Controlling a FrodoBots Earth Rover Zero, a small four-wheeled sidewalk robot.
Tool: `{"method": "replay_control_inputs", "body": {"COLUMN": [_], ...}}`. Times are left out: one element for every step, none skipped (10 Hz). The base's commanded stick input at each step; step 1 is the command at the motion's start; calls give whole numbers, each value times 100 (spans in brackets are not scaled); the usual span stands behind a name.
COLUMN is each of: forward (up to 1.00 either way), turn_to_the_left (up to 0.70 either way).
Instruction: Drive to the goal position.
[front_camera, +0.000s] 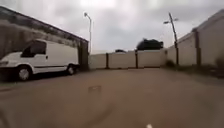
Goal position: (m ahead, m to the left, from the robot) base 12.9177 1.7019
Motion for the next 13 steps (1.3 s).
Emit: {"method": "replay_control_inputs", "body": {"forward": [100,100,100,100,100,100,100,100,100,100,100,100,100], "turn_to_the_left": [0,0,0,0,0,0,0,0,0,0,0,0,0]}}
